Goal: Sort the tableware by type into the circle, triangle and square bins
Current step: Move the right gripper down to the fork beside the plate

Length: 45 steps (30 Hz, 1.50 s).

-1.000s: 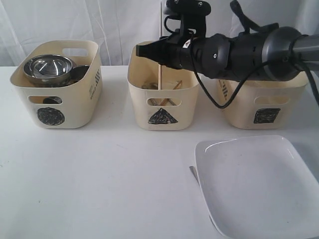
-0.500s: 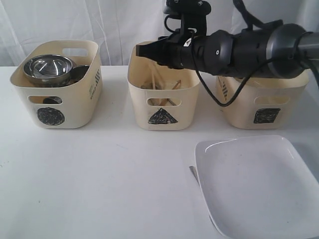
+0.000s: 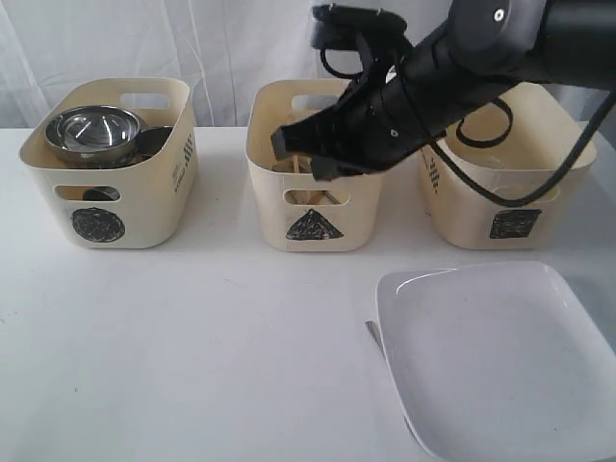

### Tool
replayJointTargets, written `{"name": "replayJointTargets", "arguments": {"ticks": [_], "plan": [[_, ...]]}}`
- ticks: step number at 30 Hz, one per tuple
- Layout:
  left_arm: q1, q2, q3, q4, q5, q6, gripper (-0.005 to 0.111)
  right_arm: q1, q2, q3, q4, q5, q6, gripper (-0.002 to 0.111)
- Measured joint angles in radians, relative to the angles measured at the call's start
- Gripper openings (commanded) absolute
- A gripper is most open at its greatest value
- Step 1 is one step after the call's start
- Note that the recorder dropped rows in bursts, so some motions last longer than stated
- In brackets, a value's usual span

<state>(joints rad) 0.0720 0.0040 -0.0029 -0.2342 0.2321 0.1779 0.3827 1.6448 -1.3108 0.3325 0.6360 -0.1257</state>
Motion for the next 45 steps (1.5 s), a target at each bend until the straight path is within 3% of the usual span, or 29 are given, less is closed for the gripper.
{"name": "replayJointTargets", "arguments": {"ticks": [6,13,20,24,36,45], "plan": [[0.000,0.000,0.000,0.000,0.000,0.000,0.000,0.002,0.008,0.108,-0.002,0.202,0.000,0.000],[0.000,0.000,0.000,0.000,0.000,0.000,0.000,0.006,0.045,0.190,-0.002,0.242,0.000,0.003],[0.000,0.000,0.000,0.000,0.000,0.000,0.000,0.006,0.047,0.192,0.001,0.208,-0.148,0.034],[0.000,0.000,0.000,0.000,0.000,0.000,0.000,0.006,0.059,0.192,0.001,0.177,-0.176,0.045],[0.000,0.000,0.000,0.000,0.000,0.000,0.000,0.006,0.197,0.192,-0.006,0.075,-0.143,0.045],[0.000,0.000,0.000,0.000,0.000,0.000,0.000,0.006,0.198,0.192,-0.173,0.080,0.027,0.044]]}}
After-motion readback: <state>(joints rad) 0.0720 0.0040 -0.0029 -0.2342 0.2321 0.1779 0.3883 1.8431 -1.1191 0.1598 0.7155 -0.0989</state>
